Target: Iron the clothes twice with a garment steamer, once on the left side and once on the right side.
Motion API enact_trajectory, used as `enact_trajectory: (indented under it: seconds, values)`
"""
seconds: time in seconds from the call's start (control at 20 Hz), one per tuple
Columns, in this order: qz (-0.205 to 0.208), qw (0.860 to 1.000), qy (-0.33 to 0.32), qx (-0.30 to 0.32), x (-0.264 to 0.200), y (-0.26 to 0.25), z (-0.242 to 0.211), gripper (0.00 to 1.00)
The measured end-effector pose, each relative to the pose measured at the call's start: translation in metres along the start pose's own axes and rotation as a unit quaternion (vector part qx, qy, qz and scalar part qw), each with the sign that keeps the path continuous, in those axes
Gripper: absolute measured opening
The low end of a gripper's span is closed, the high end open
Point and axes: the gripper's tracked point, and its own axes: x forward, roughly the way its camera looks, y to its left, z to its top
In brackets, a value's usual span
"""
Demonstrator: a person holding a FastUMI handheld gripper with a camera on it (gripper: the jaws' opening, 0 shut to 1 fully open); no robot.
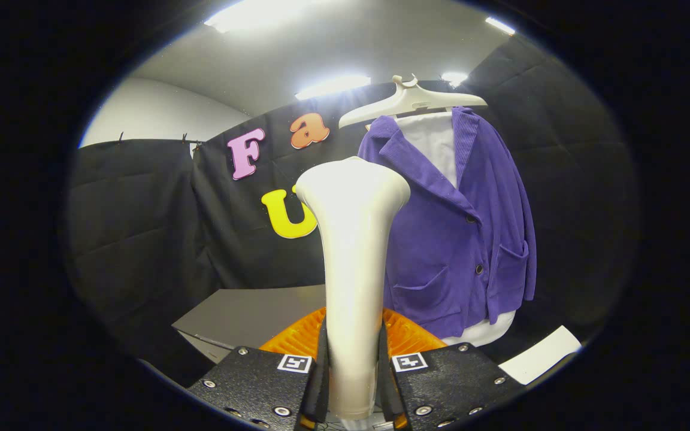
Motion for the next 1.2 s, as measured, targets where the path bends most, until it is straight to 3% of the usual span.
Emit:
enact_trajectory:
  seconds: [0.6,0.85,1.2]
  values:
    - [-0.057,0.997,-0.054,0.023,0.103,-0.054,0.105,0.34]
    - [-0.086,0.995,-0.047,0.025,0.134,-0.075,0.105,0.34]
    - [-0.098,0.995,-0.005,0.034,0.138,-0.094,0.063,0.34]
